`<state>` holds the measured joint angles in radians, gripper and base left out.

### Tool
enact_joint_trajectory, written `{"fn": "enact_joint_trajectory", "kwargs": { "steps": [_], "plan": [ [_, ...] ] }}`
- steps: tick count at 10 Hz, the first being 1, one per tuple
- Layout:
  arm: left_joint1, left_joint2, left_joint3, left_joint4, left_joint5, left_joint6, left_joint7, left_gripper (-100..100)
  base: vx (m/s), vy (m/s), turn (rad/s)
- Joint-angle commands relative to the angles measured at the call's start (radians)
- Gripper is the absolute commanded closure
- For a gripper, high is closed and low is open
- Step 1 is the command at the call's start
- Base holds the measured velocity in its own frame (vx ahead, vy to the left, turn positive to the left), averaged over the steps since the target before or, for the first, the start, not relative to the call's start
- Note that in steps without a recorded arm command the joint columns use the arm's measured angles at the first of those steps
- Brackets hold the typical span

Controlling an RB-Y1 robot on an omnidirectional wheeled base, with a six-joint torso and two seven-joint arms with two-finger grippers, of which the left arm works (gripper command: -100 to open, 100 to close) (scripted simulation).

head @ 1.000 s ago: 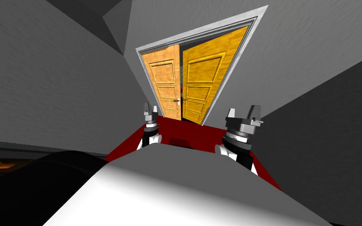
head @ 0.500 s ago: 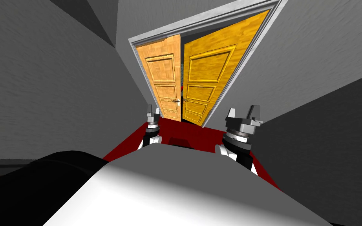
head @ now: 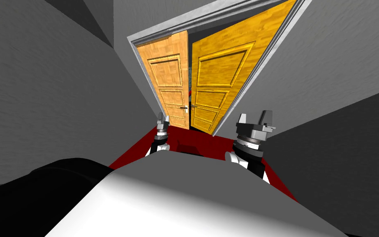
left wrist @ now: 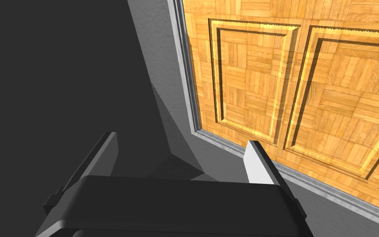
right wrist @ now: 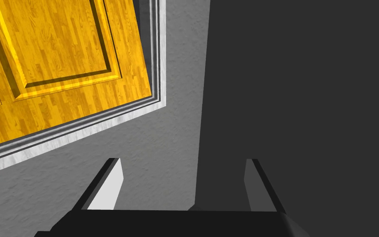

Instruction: Push the door open

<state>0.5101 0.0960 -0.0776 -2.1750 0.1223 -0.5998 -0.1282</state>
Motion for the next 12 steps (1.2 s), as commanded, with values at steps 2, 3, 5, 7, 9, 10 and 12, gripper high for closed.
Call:
{"fn": "enact_joint_trajectory", "kwargs": {
  "steps": [2, 3, 5, 7, 9, 10, 12],
  "plan": [
    [0.010, 0.039, -0.028, 0.038, 0.043, -0.003, -0.016, -100, 0.194, 0.023, -0.016],
    [0.015, 0.054, -0.039, 0.051, 0.059, -0.003, -0.022, -100, 0.164, 0.023, -0.018],
    [0.024, 0.085, -0.062, 0.078, 0.094, -0.002, -0.035, -100, 0.201, 0.038, -0.020],
    [0.034, 0.116, -0.085, 0.106, 0.130, -0.001, -0.048, -100, 0.212, 0.054, -0.018],
    [0.044, 0.147, -0.109, 0.134, 0.166, 0.000, -0.062, -100, 0.177, 0.045, -0.019],
    [0.049, 0.163, -0.121, 0.148, 0.185, 0.001, -0.068, -100, 0.208, 0.000, -0.021],
    [0.059, 0.194, -0.145, 0.177, 0.221, 0.002, -0.082, -100, 0.210, 0.029, -0.014]
  ]
}}
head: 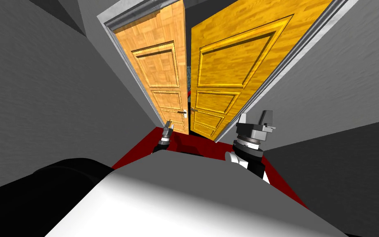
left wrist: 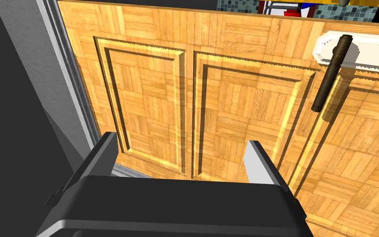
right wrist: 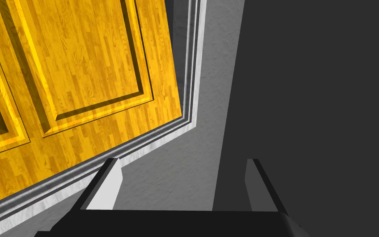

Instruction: Push the door open

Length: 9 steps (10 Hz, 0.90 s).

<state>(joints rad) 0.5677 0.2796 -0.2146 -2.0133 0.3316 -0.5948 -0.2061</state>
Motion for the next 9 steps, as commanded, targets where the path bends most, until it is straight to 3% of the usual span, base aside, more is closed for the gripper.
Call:
{"fn": "enact_joint_trajectory", "kwargs": {
  "steps": [1, 9],
  "plan": [
    [0.006, 0.026, -0.019, 0.029, 0.030, -0.003, -0.010, -100, 0.205, 0.047, -0.023],
    [0.042, 0.136, -0.106, 0.132, 0.162, 0.000, -0.059, -100, 0.195, 0.035, -0.019]
  ]
}}
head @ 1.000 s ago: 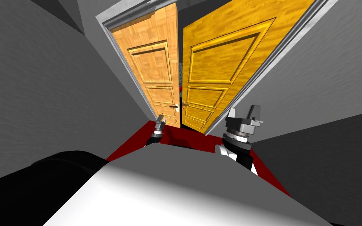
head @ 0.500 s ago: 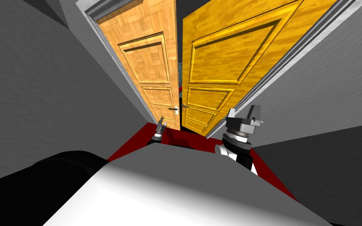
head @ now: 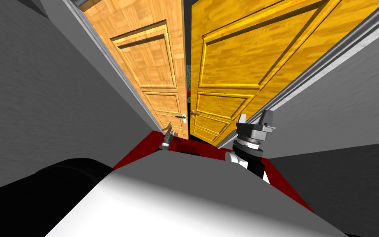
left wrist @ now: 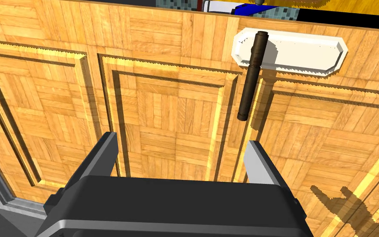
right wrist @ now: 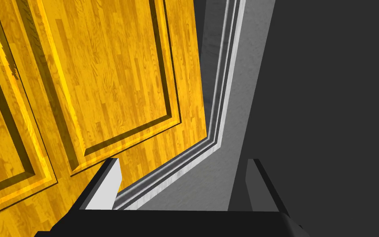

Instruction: Push the door open

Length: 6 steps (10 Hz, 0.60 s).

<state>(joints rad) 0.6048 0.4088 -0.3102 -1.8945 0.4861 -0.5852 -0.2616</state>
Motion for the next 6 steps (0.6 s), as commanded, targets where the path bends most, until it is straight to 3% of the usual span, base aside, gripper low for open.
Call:
{"fn": "enact_joint_trajectory", "kwargs": {
  "steps": [1, 6],
  "plan": [
    [0.009, 0.019, -0.020, 0.024, 0.022, -0.009, -0.009, -100, 0.181, 0.027, -0.010],
    [0.025, 0.068, -0.059, 0.070, 0.081, -0.007, -0.030, -100, 0.190, 0.042, -0.013]
  ]
}}
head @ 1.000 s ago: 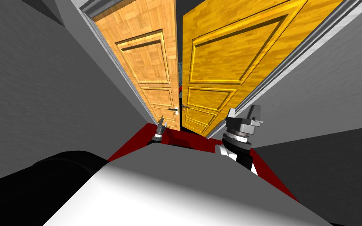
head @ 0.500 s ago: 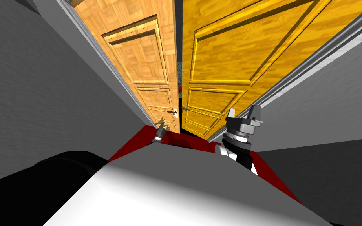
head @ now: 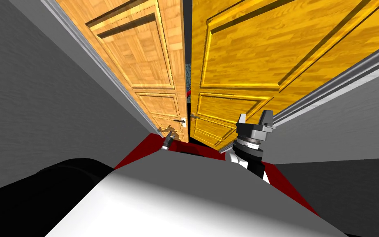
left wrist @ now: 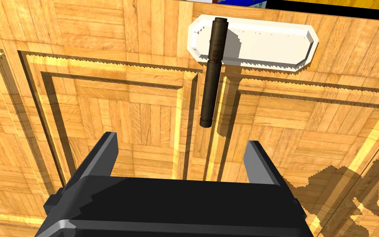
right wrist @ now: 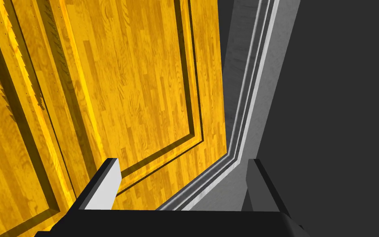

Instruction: Push the door open

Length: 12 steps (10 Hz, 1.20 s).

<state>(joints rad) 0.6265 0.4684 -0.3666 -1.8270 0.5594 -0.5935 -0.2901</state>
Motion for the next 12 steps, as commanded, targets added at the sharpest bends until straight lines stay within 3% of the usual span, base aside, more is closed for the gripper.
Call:
{"fn": "enact_joint_trajectory", "kwargs": {
  "steps": [1, 5, 6, 7, 12],
  "plan": [
    [0.006, 0.017, -0.009, 0.011, 0.018, 0.001, -0.006, -100, 0.192, 0.009, -0.010],
    [0.014, 0.042, -0.030, 0.035, 0.050, 0.002, -0.017, -100, 0.200, 0.037, -0.009],
    [0.016, 0.036, -0.027, 0.027, 0.045, 0.005, -0.019, -100, 0.089, 0.009, -0.001],
    [-0.017, 0.008, 0.012, 0.051, 0.054, 0.034, -0.024, -100, 0.047, -0.004, -0.271],
    [-0.099, -0.065, 0.113, 0.110, 0.076, 0.109, -0.037, -100, 0.041, -0.003, -0.185]
  ]
}}
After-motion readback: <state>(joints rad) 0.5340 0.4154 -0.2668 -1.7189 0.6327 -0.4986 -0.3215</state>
